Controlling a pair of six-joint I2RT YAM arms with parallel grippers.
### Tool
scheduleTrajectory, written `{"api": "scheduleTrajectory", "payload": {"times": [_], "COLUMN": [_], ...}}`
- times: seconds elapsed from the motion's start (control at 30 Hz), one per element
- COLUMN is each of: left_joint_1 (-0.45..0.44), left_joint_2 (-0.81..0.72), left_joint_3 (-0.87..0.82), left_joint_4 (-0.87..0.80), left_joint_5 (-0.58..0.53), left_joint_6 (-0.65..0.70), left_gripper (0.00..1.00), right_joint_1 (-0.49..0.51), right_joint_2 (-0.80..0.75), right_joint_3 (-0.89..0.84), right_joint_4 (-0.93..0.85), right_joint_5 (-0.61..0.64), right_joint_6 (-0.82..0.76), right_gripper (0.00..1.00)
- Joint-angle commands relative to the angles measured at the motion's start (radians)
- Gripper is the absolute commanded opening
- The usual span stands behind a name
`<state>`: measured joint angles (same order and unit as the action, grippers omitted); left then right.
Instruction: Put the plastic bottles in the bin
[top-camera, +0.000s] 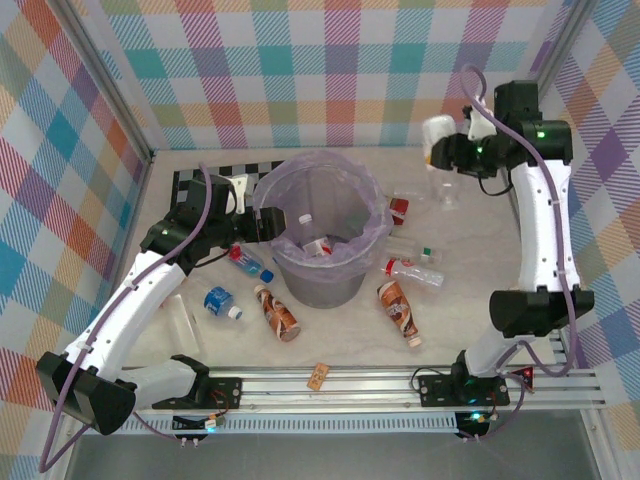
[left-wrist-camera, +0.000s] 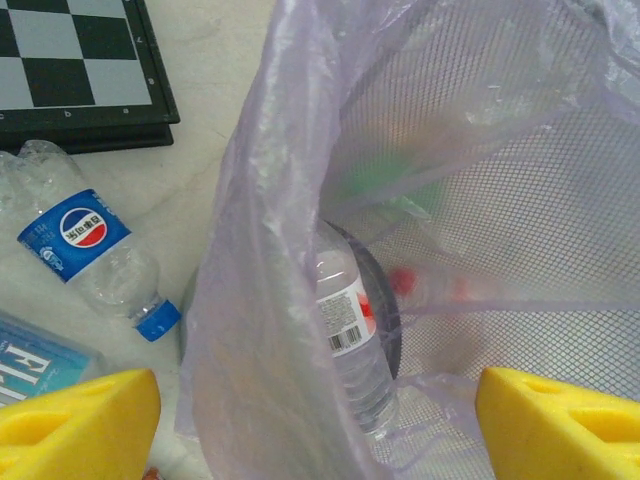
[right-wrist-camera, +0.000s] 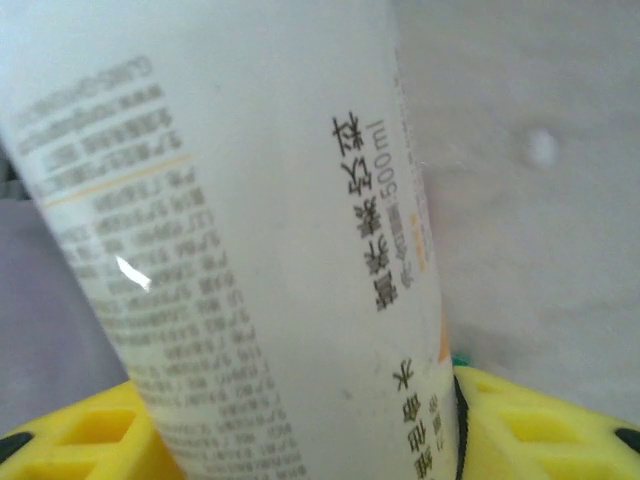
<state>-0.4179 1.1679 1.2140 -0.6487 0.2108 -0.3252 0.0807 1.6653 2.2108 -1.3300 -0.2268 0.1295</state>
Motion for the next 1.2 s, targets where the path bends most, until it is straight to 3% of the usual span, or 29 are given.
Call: {"api": "scheduleTrajectory", "payload": {"times": [0.0,0.13,0.43,0.7,1.17], "left_joint_1": [-0.011,-0.011,-0.011,-0.011,-0.012], "left_joint_2": [-0.015,-0.031,-0.094,-0.111,-0.098], "left_joint_3": [0.005,0.031,0.035,-0.030,-0.093], "left_joint_4": [0.032,0.004,-0.075,-0.031,0.031], "left_joint_5": [0.039,0.033,-0.001,0.032,0.049], "left_joint_6": [-0.004,0.004,0.018,-0.025,-0.060], "left_gripper": [0.82,0.82,0.77,0.65,0.49], "right_joint_1": [0.140,0.311,0.560,0.657,0.700], "right_joint_2": [0.018,0.101,0.235,0.334,0.364], "right_joint_3": [0.193,0.367,0.380,0.380,0.098], "right_joint_4": [-0.149,-0.193,-0.206,-0.242,-0.133], "right_joint_5": [-0.064,-0.053,0.044,0.131,0.102], "right_joint_6": [0.038,0.059,0.047,0.030,0.069], "right_gripper": [0.52,0.52,0.51,0.51,0.51]}}
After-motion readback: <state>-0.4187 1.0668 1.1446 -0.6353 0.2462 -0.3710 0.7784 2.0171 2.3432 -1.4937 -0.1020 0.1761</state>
